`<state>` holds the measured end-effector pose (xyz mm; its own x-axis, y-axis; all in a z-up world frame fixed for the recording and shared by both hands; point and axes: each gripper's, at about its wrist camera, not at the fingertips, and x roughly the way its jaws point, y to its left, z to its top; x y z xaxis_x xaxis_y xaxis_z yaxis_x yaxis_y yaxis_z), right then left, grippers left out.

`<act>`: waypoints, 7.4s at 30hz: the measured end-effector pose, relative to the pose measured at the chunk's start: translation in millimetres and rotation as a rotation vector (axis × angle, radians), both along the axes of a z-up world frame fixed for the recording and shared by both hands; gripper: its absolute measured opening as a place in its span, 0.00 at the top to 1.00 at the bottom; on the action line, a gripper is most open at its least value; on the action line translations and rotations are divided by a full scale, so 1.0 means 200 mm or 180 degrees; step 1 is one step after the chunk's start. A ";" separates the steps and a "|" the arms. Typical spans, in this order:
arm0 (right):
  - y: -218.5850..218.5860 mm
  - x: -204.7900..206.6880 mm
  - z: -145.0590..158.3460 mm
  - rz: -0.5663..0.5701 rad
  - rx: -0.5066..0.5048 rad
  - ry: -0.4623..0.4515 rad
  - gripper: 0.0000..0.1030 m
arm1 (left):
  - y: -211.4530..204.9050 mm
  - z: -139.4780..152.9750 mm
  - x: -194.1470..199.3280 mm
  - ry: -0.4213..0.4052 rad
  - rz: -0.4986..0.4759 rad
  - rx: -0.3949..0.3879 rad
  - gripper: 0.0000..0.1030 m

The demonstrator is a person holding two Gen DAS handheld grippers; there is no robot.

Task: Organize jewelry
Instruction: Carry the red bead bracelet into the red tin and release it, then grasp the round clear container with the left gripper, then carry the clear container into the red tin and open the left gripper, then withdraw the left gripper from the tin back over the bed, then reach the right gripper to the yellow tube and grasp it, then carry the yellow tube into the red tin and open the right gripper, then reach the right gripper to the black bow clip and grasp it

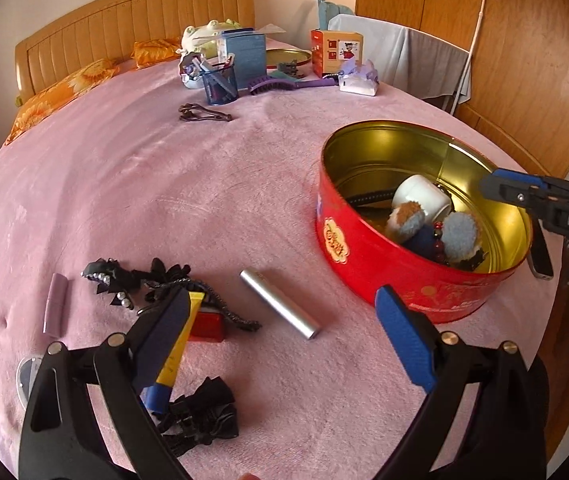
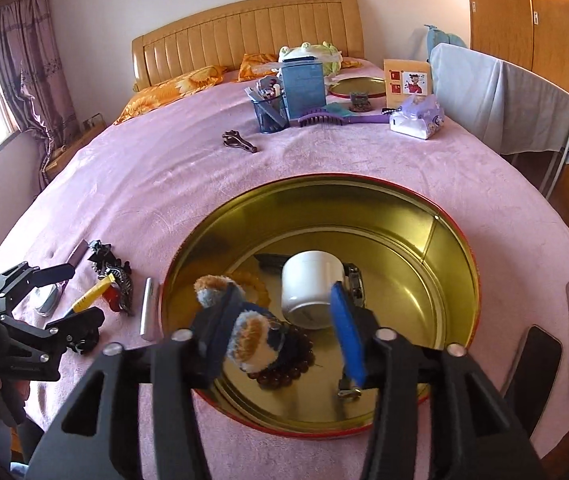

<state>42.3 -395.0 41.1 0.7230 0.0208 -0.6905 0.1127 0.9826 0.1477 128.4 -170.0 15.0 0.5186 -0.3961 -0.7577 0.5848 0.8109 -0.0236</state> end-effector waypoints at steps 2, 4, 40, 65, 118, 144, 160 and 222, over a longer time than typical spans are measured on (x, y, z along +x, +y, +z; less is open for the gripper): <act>0.06 0.00 0.03 0.0059 0.0031 -0.0068 0.17 | 0.08 -0.01 0.00 -0.0008 0.0076 0.0010 0.11; 0.15 0.01 0.05 0.0170 0.0051 -0.0129 0.09 | 0.16 -0.02 0.01 -0.0014 0.0164 0.0026 0.11; 1.02 0.13 -0.14 0.1170 0.0092 0.0149 0.08 | 0.91 -0.16 0.07 -0.0134 0.1060 0.0060 0.30; -0.25 0.05 0.03 0.0248 -0.0346 -0.0010 0.07 | -0.67 0.15 0.19 -0.0297 -0.0521 0.0289 0.30; 1.03 0.33 -0.03 0.1542 -0.0030 0.0116 0.07 | 0.85 -0.14 0.26 -0.0134 0.0799 0.0400 0.13; 1.22 0.47 -0.28 0.0888 0.0576 0.0680 0.81 | 1.05 -0.18 0.15 -0.0098 0.0990 -0.0015 0.13; 0.48 0.20 0.12 0.0207 0.0105 -0.0125 0.81 | 0.35 0.16 0.16 -0.0366 0.0345 -0.0076 0.13; 1.18 0.24 -0.27 0.1567 -0.0006 0.0424 0.07 | 0.92 -0.15 -0.05 -0.0161 0.1068 -0.0087 0.13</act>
